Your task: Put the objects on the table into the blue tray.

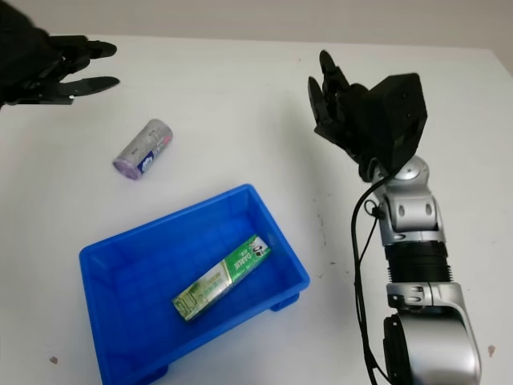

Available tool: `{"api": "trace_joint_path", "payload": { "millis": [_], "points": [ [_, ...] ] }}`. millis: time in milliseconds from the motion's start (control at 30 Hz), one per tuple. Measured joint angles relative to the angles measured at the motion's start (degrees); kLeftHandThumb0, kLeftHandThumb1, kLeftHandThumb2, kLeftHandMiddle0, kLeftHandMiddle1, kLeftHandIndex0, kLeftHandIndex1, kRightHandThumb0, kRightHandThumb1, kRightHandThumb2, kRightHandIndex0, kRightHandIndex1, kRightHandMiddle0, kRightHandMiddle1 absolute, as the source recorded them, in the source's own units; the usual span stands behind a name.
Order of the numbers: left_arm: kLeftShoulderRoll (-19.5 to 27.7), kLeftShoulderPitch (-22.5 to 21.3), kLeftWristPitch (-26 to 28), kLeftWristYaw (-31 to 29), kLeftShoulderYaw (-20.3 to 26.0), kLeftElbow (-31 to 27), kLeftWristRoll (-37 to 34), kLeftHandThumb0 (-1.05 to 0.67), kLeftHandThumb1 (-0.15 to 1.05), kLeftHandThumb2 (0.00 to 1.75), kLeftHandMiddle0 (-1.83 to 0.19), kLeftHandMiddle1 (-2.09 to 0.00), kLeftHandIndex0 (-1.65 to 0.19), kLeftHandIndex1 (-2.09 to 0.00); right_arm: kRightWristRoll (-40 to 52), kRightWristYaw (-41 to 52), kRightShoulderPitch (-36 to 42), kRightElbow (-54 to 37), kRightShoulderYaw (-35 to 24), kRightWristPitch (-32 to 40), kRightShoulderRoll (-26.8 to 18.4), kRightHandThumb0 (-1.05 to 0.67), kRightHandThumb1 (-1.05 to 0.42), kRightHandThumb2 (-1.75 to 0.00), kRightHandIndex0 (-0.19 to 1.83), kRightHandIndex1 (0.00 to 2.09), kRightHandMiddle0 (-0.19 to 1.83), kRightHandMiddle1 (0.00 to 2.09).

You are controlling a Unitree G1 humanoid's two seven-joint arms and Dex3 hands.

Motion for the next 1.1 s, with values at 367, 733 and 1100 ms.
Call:
{"api": "trace_joint_path", "payload": {
  "millis": [367, 733, 1100],
  "points": [
    [6.06, -3.64, -41.58, 4.48, -5.56, 13.58, 13.76, -0.43, 0.92, 0.03, 0.18, -0.02, 0.19, 0.00, 0.46, 0.36, 0.20, -0.39, -0.21, 0.39, 0.03, -0.61, -1.05, -0.76, -0.19, 0.00, -0.19, 0.00],
    [14.15, -21.30, -69.31, 55.62, -27.83, 27.48, 64.14, -0.14, 1.05, 0.33, 0.13, -0.05, 0.14, -0.05, 1.05, 1.36, 0.33, -0.44, -0.32, 1.72, 0.00, -0.56, -1.05, -0.78, -0.19, 0.00, -0.19, 0.00],
    [8.33, -33.98, -61.00, 91.32, -47.73, 44.81, 86.50, -0.19, 1.05, 0.23, 0.13, -0.05, 0.14, -0.04, 1.25, 1.13, 0.34, 0.17, -0.35, 1.60, 0.00, -0.57, -1.05, -0.76, -0.19, 0.00, -0.19, 0.00]
  ]
}}
